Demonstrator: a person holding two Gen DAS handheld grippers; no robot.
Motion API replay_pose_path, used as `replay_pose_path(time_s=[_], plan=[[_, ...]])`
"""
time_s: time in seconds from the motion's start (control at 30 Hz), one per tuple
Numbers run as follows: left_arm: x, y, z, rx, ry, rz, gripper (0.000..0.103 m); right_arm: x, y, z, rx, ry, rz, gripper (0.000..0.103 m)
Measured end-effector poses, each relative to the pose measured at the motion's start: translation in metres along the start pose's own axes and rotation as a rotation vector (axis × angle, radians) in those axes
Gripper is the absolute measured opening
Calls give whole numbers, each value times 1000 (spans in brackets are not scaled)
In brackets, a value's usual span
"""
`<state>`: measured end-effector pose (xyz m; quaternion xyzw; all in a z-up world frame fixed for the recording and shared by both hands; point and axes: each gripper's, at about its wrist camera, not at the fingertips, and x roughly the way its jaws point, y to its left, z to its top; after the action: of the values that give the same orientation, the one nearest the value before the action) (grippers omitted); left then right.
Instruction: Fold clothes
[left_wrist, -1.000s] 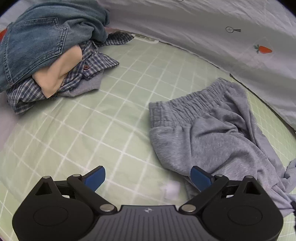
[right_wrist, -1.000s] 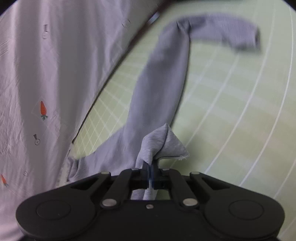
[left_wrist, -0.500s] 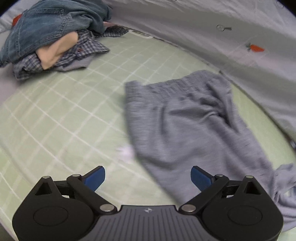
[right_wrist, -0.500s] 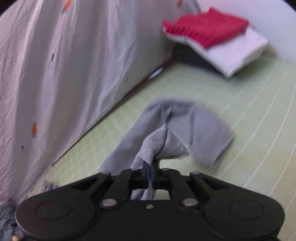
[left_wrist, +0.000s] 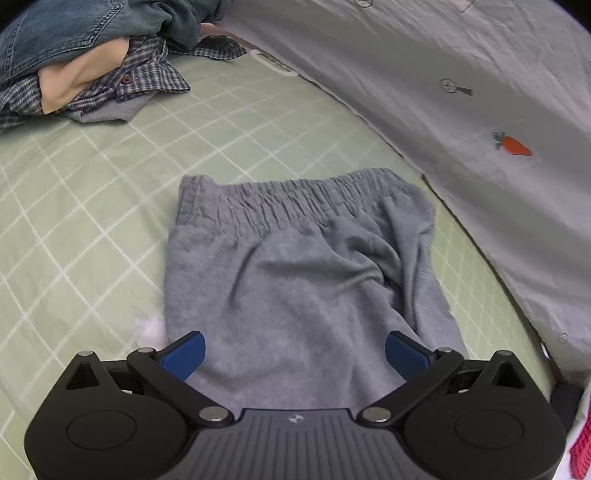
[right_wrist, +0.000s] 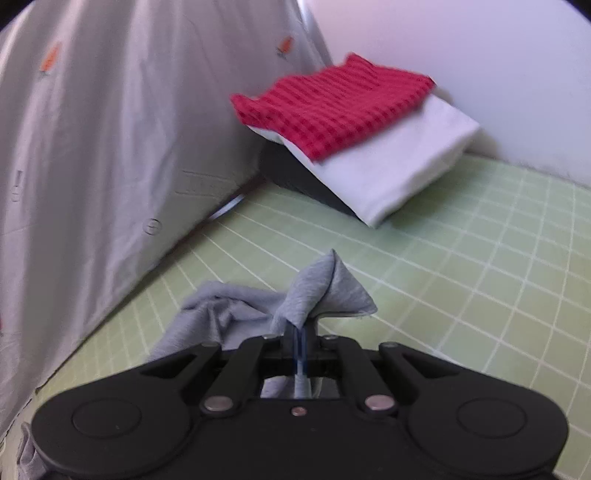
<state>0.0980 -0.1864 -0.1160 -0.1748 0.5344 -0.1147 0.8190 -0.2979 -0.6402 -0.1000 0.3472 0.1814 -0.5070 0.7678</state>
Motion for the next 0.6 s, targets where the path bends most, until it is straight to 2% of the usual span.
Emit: replay_pose_path(time_s=[0.1,0.23,0.37,0.5,0.6], plan=[[8,7,7,-3,17,8,102,5,-3,-8,-7,21,-36,2],[17,18,14,-30,6,57,102,11,-8,-19,14,53,-80,2],[24,17,30,-30,-60,183,102,12,-6,-22,-3,65,-110,2],[39,12,53,1,-87,320,102,13,-2,-19,-14,69,-127,2],[45,15,65,7,-83,362,101,14,2,-15,-30,65,-133,2]])
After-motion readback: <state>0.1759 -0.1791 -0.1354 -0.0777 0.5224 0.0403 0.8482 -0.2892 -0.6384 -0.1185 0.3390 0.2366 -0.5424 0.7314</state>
